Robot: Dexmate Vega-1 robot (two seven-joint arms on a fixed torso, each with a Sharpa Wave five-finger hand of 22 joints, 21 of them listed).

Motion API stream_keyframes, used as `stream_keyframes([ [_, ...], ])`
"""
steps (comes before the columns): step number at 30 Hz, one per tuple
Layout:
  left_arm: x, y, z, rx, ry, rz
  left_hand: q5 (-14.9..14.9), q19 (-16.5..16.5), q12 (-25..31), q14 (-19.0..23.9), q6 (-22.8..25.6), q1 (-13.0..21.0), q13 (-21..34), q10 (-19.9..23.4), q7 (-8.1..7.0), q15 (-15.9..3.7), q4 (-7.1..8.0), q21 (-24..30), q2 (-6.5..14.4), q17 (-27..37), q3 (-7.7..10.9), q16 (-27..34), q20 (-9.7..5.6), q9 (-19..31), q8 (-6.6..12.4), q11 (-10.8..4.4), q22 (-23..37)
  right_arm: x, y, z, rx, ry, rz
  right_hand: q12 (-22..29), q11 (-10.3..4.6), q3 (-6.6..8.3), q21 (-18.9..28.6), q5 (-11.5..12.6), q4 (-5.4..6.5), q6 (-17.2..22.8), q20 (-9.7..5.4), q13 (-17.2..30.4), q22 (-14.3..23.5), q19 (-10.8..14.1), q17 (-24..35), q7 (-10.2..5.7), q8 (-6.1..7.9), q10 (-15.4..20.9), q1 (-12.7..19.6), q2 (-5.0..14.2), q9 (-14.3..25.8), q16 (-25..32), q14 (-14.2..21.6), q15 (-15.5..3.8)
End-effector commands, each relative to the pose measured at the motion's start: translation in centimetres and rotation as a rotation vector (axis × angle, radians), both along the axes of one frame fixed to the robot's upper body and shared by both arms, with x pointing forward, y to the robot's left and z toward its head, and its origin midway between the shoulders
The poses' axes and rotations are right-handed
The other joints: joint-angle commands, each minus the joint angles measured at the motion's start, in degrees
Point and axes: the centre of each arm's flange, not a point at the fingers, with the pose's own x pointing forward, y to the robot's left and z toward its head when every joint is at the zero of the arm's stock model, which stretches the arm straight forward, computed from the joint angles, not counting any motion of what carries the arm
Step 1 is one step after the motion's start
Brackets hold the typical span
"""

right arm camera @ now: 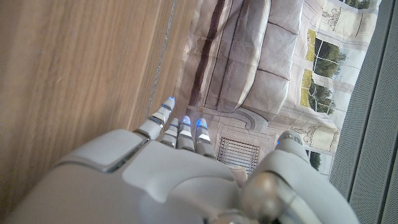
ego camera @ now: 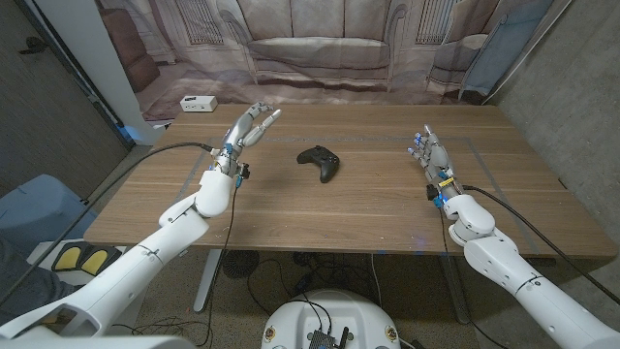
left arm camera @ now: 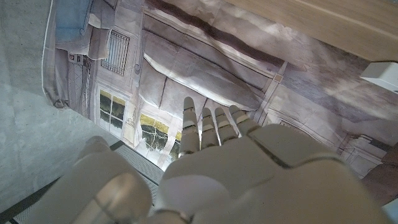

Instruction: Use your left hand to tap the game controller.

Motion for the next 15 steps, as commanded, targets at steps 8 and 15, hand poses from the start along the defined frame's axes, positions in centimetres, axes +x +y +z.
stream_keyframes([
  [8,0.8,-0.9,2.7,0.130,0.018,0.116,-0.1,-0.2,-0.1,0.1,2.6,-0.1,-0.1,0.2,0.25,-0.39,0.34,0.2,-0.1,0.2,-0.69,0.0,-1.24,0.1,0.36,0.02,0.2,-0.3,-0.2,-0.4,0.018,-0.002,-0.008,-0.1,0.45,0.09,0.0,-0.2,-0.33,0.6,0.29,0.1,0.1,0.2,0.3,0.24,0.21,0.2,0.0,0.56,0.0,-0.1,0.4,0.40],
  [15,0.9,-0.8,3.4,0.160,0.021,0.135,-0.1,-0.4,-0.1,0.3,4.2,-0.3,-0.1,0.3,-0.06,-0.44,0.41,0.1,-0.2,0.2,-0.93,0.1,-1.09,0.1,0.59,0.06,0.2,-0.2,0.2,-0.2,0.011,-0.013,-0.004,-0.1,0.36,0.07,0.0,-0.2,-0.36,0.7,0.33,0.1,0.1,0.2,0.3,0.17,0.21,0.2,0.0,0.57,0.0,-0.1,0.5,0.42],
])
